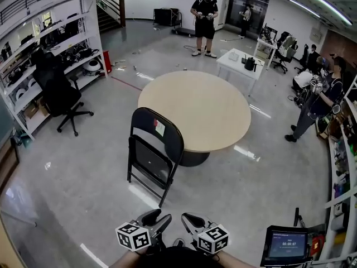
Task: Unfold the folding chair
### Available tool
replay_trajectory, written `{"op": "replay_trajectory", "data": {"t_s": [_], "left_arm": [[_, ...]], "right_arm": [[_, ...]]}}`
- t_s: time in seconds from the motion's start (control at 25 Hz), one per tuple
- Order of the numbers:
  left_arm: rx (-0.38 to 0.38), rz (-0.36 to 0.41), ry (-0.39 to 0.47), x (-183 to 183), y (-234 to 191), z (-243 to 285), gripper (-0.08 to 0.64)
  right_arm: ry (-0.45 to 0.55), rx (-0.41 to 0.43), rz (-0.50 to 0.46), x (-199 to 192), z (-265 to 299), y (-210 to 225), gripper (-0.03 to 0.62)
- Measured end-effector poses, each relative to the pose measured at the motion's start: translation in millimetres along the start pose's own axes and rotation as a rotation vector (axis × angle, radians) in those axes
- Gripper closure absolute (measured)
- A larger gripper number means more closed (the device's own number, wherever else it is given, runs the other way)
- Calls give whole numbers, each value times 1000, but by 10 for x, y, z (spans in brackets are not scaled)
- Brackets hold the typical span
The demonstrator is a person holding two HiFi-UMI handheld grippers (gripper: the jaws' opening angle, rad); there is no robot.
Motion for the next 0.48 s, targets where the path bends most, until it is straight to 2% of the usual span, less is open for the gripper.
{"op": "replay_trajectory", "data": {"t_s": [0.24, 0.48], "left_arm": [[-81, 19, -47, 308, -237, 400, 324], [-119, 30, -74, 832, -680, 666, 324]], "right_arm": [[20, -98, 22, 195, 245, 363, 568], [19, -134, 22, 517, 818, 606, 568]]}}
Point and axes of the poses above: the fingertips, and each gripper's own axes: z forward along the fingers, y to its right, x out of its top, the point moved 3 cm from there along -z, backward along the fingers, and after that the axes turned 8 degrees about x, right-handed, at the moved point
